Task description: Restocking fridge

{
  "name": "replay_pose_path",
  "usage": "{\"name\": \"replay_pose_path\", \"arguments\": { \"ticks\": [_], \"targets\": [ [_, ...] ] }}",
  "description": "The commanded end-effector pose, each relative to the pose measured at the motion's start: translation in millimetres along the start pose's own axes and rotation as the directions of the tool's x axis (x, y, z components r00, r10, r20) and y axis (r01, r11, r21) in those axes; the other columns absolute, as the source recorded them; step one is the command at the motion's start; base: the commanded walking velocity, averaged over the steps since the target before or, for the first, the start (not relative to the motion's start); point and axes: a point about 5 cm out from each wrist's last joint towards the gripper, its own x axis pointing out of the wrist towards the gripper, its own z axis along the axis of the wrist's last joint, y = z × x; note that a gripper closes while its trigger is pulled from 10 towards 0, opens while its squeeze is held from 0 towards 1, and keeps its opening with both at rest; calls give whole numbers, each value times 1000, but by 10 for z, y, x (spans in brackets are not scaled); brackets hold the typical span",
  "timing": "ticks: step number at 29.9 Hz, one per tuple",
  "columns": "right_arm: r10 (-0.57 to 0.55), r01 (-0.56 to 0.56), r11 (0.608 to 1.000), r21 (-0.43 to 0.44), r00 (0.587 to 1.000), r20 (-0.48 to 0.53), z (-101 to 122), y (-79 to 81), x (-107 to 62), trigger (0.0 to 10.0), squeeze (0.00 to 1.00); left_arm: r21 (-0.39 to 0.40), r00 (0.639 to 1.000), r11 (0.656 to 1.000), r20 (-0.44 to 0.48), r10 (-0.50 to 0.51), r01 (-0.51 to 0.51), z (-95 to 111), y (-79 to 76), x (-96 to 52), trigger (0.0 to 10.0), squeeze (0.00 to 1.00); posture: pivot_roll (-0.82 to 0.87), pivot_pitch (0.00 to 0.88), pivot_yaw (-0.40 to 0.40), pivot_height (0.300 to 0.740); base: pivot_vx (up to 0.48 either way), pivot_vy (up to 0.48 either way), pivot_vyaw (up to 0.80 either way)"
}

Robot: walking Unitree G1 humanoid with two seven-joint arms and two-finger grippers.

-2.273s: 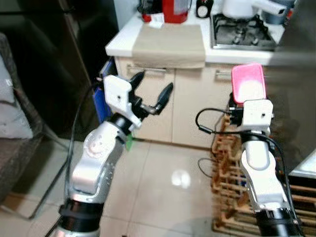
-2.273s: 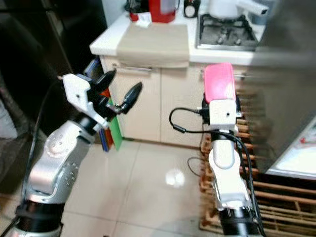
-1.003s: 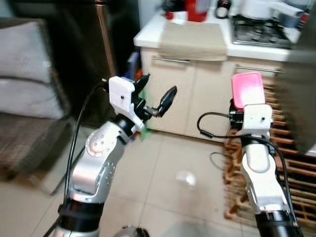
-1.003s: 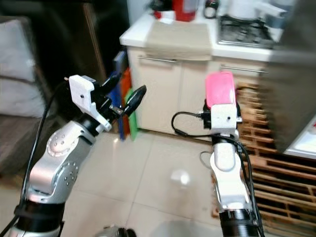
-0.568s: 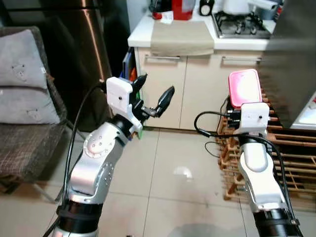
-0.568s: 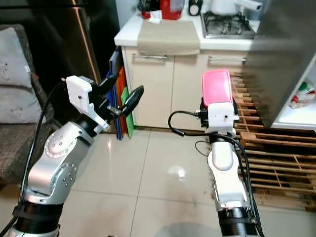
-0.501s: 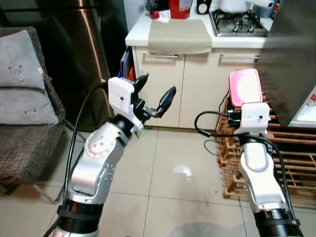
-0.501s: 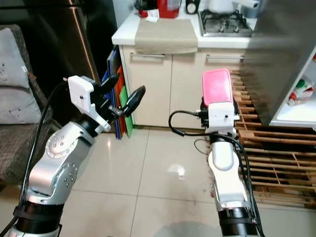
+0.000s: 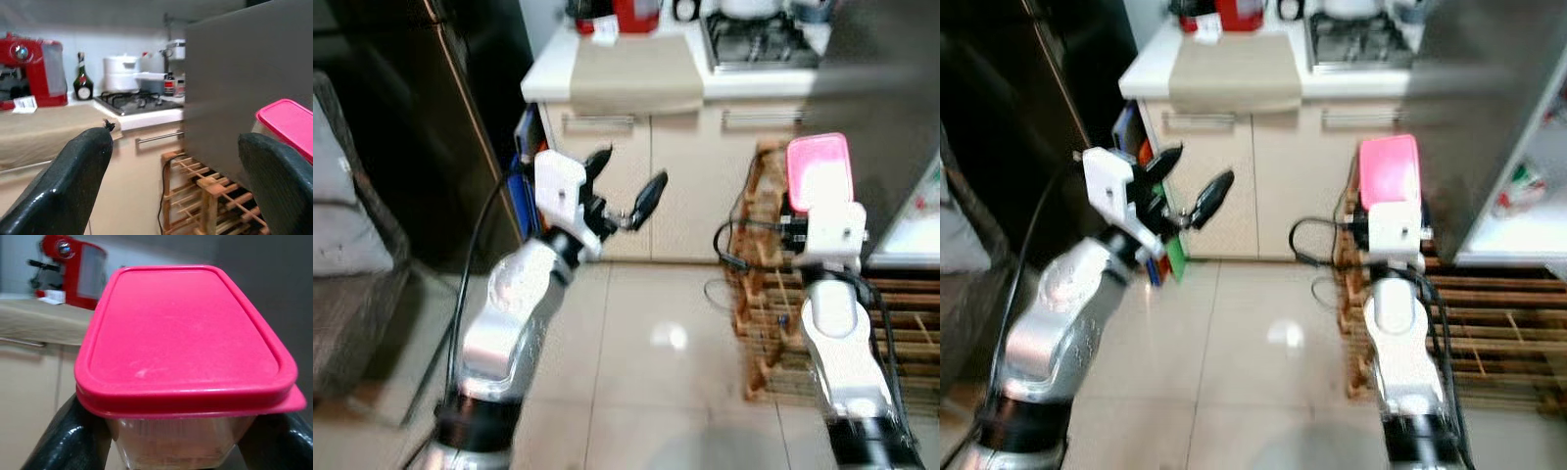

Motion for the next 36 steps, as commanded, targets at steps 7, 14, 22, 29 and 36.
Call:
{"name": "replay_pose_path", "arguments": {
  "ticks": [7,14,22,29,36],
  "targets": [
    [-13,13,1000,-28,1000,10,7,-104,17,10000,0,-14,999,1000,33,-26,27,51,-72,39,10000,0,-97,0,64,740,0,-86,0],
    [17,-17,1000,-19,1000,18,24,-63,27,10000,0,-30,999,999,22,-25,25,34,-48,20,10000,0,-95,0,62,740,-72,114,-170],
    [31,-30,999,-14,999,34,43,-56,25,10000,0,-23,999,999,27,-40,41,29,-62,26,10000,0,-98,0,63,740,-194,347,-737],
    [22,-21,1000,-19,999,26,14,-83,6,10000,0,-24,999,999,13,-40,40,9,-57,34,10000,0,-100,0,66,740,0,0,-703],
    [23,-22,999,-28,999,34,16,-76,-5,10000,0,13,1000,1000,0,-22,22,-14,-39,55,10000,0,-102,0,69,740,185,-35,-205]
  ]
}}
